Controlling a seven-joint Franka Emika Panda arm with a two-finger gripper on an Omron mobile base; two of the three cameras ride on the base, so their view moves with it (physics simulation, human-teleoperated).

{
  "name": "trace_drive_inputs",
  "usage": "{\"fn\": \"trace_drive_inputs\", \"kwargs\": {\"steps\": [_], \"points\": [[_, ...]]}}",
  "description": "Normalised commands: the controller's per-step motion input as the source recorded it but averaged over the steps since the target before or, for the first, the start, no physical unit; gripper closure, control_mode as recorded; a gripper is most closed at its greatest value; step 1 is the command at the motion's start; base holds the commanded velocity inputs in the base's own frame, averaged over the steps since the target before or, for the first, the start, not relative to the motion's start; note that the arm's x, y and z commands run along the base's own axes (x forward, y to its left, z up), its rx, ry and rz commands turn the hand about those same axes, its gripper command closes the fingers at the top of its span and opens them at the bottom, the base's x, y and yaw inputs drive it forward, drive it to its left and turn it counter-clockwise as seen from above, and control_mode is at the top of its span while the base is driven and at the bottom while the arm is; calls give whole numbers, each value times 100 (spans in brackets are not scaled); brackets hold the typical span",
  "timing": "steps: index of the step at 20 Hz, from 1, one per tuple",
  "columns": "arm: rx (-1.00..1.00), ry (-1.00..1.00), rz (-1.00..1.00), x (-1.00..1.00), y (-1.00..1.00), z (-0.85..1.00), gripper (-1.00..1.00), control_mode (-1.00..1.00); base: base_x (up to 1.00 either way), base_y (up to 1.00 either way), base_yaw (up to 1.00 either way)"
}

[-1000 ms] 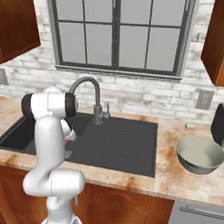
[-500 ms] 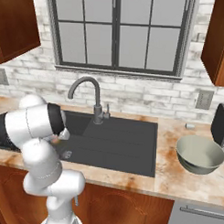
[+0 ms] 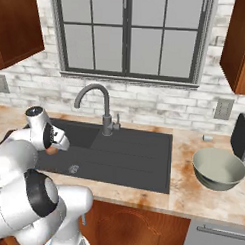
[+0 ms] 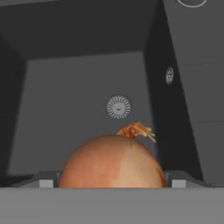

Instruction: Pick the onion from the sink and place it in the bowl. Then pick the bowl and place it in the microwave. Then close the microwave door and press the start button.

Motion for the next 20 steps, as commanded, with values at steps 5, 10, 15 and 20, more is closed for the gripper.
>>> {"fn": "trace_drive_inputs", "kwargs": {"steps": [5,10,15,20], "points": [[0,9,-4,-67,-21,100,100,-100,0,0,0],[0,1,0,-82,-49,72,100,-100,0,0,0],[0,-5,11,-55,-94,42,100,-100,0,0,0],[-3,-14,24,-47,-100,32,100,-100,0,0,0]]}}
